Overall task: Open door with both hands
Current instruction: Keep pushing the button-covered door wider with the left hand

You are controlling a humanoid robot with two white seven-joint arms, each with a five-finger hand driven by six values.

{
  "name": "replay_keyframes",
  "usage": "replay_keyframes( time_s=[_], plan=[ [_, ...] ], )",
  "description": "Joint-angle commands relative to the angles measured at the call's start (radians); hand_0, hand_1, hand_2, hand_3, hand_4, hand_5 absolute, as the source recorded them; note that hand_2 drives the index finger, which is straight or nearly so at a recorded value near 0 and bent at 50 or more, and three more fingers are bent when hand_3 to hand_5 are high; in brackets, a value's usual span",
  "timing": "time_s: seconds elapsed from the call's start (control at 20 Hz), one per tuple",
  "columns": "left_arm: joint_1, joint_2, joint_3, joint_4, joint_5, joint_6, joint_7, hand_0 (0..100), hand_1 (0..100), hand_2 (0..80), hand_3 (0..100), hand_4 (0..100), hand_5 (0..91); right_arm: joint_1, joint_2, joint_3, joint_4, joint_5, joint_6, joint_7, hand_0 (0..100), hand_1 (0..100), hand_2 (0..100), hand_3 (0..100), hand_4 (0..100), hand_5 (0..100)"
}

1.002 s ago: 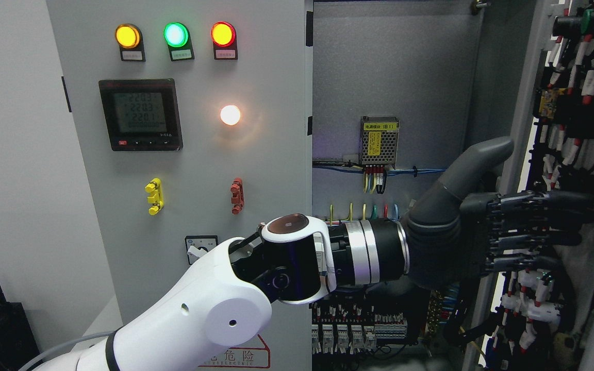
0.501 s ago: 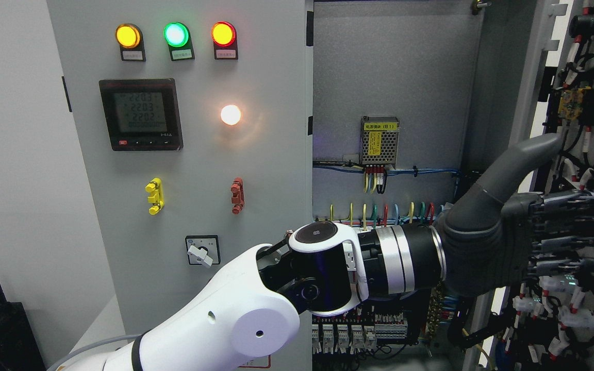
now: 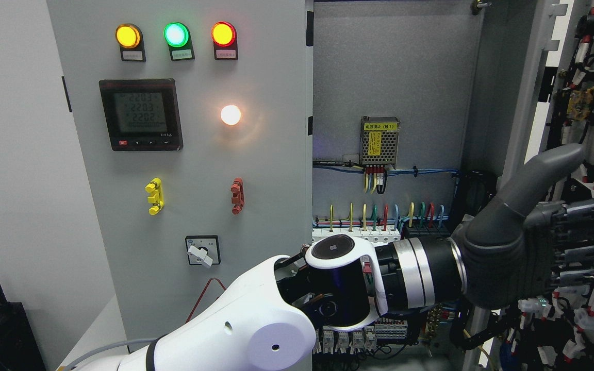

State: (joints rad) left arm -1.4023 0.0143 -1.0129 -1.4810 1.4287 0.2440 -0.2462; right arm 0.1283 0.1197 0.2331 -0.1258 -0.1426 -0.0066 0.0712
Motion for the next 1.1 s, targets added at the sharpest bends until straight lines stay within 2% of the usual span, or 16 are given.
replay_keyframes(
  time_s=[0.0,0.1,0.25,0.55,0.65,0.8,0.95,1.05],
  plan=[
    [-0.013,-0.039,-0.079,0.014,0.004,-0.008,0.001,0,0,0.0,0,3,0.0,-0.001,0.000,0.000,0.000,0.000,0.000,-0.001,0,0,0,0,0,0],
    [-0.046,-0.039,-0.085,0.028,0.013,-0.012,-0.001,0,0,0.0,0,3,0.0,-0.001,0.000,0.000,0.000,0.000,0.000,-0.001,0,0,0,0,0,0],
    [-0.087,-0.040,-0.096,0.048,0.070,-0.022,-0.001,0,0,0.0,0,3,0.0,-0.001,0.000,0.000,0.000,0.000,0.000,-0.001,0,0,0,0,0,0],
    [-0.119,-0.042,-0.162,0.056,0.082,-0.077,-0.001,0,0,0.0,0,3,0.0,0.001,0.000,0.000,0.000,0.000,0.000,-0.001,0,0,0,0,0,0],
    [-0.135,-0.043,-0.187,0.076,0.116,-0.100,0.002,0,0,0.0,0,3,0.0,0.001,0.000,0.000,0.000,0.000,0.000,-0.001,0,0,0,0,0,0],
    [-0.159,-0.045,-0.230,0.099,0.137,-0.133,0.033,0,0,0.0,0,3,0.0,-0.001,0.000,0.000,0.000,0.000,0.000,-0.001,0,0,0,0,0,0],
    [-0.159,-0.048,-0.233,0.104,0.139,-0.134,0.041,0,0,0.0,0,3,0.0,0.001,0.000,0.000,0.000,0.000,0.000,-0.001,0,0,0,0,0,0],
    [-0.159,-0.048,-0.245,0.102,0.139,-0.137,0.088,0,0,0.0,0,3,0.0,0.001,0.000,0.000,0.000,0.000,0.000,-0.001,0,0,0,0,0,0]
  ],
)
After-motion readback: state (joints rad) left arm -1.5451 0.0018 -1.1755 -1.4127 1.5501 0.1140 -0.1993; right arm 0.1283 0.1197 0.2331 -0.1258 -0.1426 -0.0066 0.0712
